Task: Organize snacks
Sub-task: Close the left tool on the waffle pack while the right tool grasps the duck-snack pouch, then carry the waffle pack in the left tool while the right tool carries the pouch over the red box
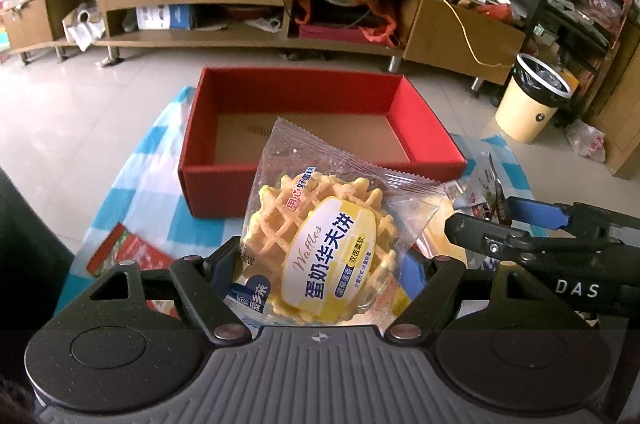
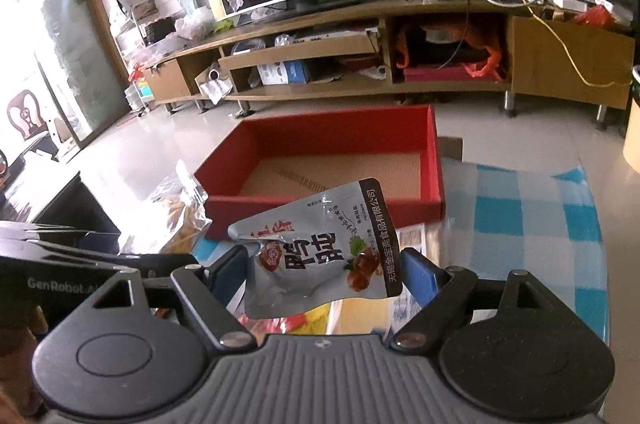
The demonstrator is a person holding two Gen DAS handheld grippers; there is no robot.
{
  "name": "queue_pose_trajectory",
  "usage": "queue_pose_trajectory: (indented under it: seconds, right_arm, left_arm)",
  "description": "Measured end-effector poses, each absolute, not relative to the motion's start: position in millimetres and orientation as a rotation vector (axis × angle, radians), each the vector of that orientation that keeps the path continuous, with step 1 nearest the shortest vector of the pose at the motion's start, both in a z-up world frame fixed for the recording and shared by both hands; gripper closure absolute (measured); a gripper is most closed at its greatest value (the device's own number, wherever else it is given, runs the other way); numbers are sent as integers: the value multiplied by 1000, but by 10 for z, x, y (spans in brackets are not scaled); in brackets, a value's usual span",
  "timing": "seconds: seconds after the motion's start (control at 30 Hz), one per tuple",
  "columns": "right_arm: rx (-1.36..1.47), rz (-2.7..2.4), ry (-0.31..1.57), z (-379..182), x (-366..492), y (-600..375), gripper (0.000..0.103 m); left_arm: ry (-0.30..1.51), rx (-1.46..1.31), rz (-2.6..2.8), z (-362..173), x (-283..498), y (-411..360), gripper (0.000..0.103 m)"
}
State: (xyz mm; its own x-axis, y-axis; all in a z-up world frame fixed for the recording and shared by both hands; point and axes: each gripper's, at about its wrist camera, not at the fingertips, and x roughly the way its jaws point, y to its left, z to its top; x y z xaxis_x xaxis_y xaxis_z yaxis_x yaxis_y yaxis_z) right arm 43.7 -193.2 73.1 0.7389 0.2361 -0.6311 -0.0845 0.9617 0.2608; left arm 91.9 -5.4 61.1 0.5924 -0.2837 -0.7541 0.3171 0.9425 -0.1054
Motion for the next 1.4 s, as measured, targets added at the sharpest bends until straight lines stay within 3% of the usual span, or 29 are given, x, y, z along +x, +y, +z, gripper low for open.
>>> queue_pose_trajectory:
  seconds: [0.73,1.4]
  right_arm:
    - [189,124,644,833,1340,-2134,22]
    - [191,105,740,480,1956,-2126,22]
  left_arm:
    - [759,105,-270,768,1635,-396,21]
    - [794,149,-198,486,2106,-510,21]
